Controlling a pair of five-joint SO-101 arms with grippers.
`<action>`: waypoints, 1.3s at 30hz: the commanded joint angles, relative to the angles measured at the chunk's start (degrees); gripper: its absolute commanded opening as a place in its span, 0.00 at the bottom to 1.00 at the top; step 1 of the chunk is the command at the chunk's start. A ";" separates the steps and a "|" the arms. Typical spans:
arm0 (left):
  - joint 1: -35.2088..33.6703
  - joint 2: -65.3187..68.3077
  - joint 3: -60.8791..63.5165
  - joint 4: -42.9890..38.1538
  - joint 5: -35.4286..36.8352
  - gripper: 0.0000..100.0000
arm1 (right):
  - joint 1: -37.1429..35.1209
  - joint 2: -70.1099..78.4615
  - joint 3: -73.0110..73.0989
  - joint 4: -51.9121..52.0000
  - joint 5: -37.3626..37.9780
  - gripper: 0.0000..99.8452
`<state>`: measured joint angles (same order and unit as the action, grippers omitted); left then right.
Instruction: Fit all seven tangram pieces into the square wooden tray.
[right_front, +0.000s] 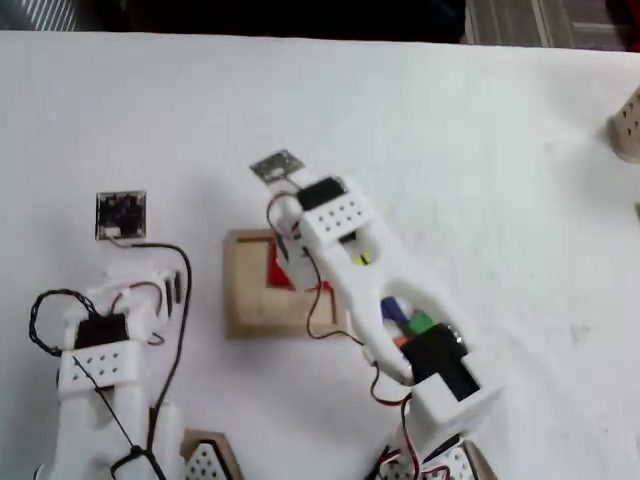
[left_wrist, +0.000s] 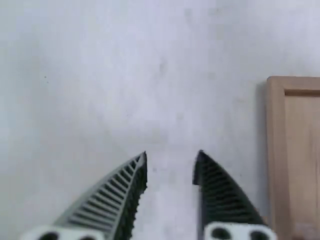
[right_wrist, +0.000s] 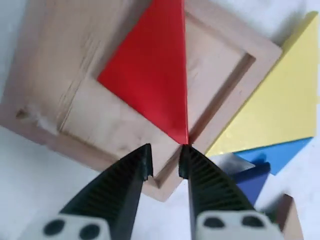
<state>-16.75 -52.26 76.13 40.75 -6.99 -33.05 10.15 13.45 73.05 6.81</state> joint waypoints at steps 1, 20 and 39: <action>-0.48 0.04 -2.37 -1.85 -0.62 0.04 | -0.40 -3.21 5.63 -12.18 -6.24 0.08; 20.00 -0.22 -11.08 3.87 6.86 0.03 | 22.20 -17.71 6.68 3.21 1.23 0.08; 44.62 25.19 -18.81 -17.14 -4.40 0.02 | 41.45 -30.81 33.23 -17.80 -2.90 0.02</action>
<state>27.82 -34.42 62.42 27.30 -10.68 7.47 -16.40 45.80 57.23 5.67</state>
